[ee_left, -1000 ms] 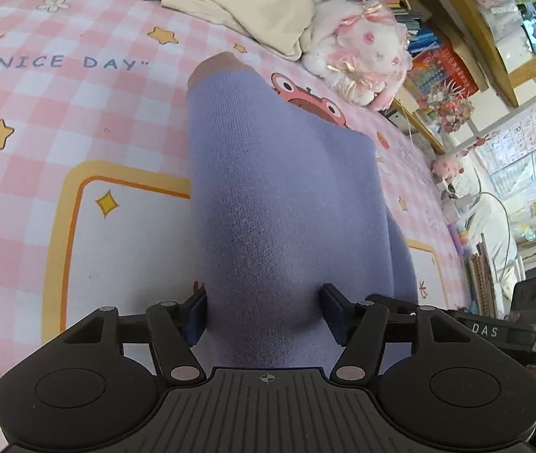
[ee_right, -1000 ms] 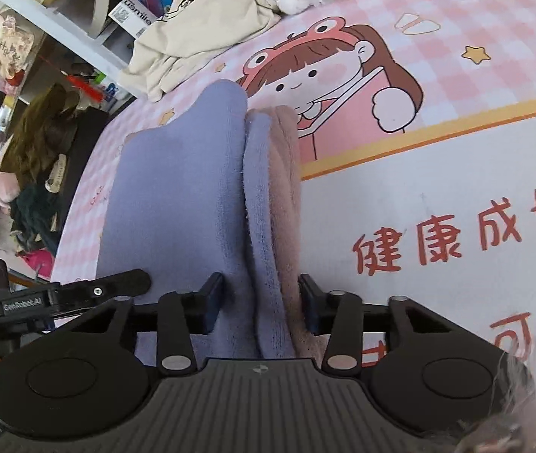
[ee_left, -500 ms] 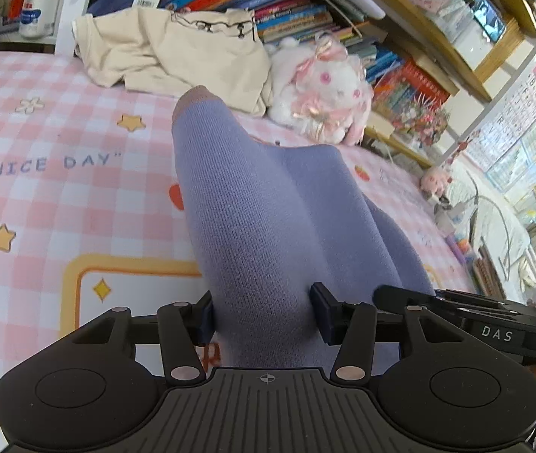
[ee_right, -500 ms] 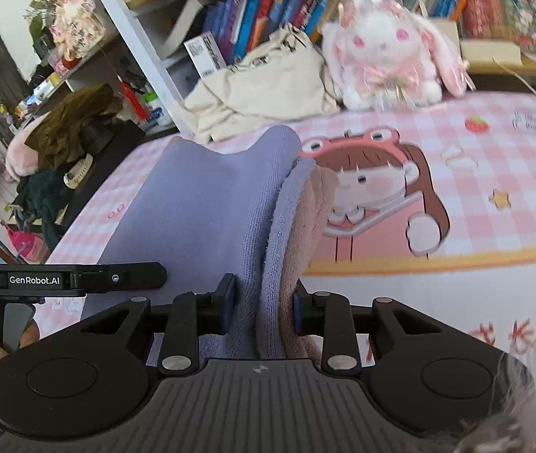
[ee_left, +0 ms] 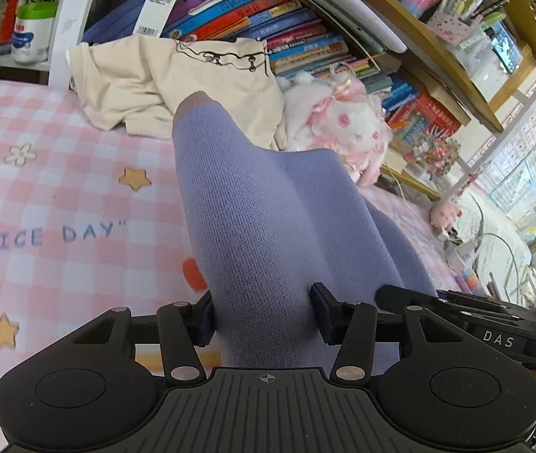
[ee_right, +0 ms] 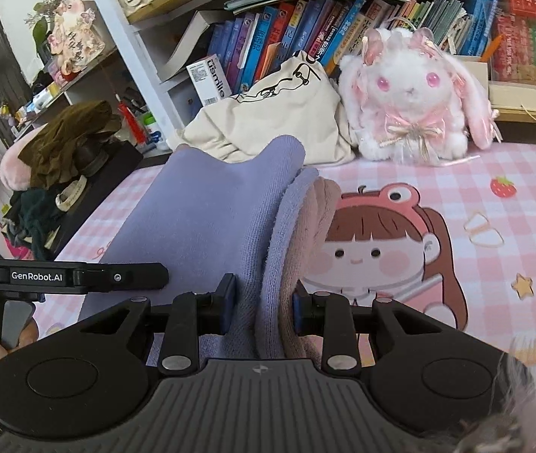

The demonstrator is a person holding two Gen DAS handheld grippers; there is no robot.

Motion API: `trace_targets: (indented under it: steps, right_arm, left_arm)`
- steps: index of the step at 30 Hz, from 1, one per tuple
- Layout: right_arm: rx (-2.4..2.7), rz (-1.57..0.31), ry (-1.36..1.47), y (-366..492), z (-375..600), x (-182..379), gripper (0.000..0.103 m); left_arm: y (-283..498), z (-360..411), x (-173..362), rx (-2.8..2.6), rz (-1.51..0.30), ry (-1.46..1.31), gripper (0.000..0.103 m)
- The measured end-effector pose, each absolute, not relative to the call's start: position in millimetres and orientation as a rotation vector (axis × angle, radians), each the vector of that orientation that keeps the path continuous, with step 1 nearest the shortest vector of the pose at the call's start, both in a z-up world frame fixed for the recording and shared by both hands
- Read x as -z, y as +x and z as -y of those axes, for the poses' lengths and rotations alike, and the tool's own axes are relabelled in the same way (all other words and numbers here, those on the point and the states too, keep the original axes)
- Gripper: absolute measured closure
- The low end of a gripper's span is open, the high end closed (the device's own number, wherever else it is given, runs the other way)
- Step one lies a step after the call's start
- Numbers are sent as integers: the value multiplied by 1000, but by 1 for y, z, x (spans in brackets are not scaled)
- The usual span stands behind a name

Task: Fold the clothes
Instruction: 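Lift the hem end with both grippers and fold it over toward the collar end, then lay the folded end down and open both grippers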

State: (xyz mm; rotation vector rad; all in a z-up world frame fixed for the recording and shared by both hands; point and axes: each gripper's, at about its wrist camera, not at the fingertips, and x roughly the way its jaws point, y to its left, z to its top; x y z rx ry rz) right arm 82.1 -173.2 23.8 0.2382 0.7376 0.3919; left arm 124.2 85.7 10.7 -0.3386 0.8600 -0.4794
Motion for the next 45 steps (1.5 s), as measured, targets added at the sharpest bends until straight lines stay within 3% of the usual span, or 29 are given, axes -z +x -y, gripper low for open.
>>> trace_targets:
  steps: [23,31,33,37,41,45]
  right_arm:
    - [-250,-768,340,184,164,13,76]
    - [-211,-828,415,199,166,27,75]
    - [-203,-833,422,199,166,29,72]
    - [-189,-832,413,197,168,26,50]
    - [-184,-820,342,186,169,16,36]
    - [-197,-794,275,164,172,6,29]
  left_arm:
    - [232,-90,24,467,-921,-348,53]
    - [243,-89,33,424,-943,-354,46]
    - [243,-89,33,418,-938,-347,44]
    - [237,-86,26,392,-924,-299,42]
    - [222,-85,13,359,-875,-241,42]
    - [197,-85,-1,334,-807,-206,35]
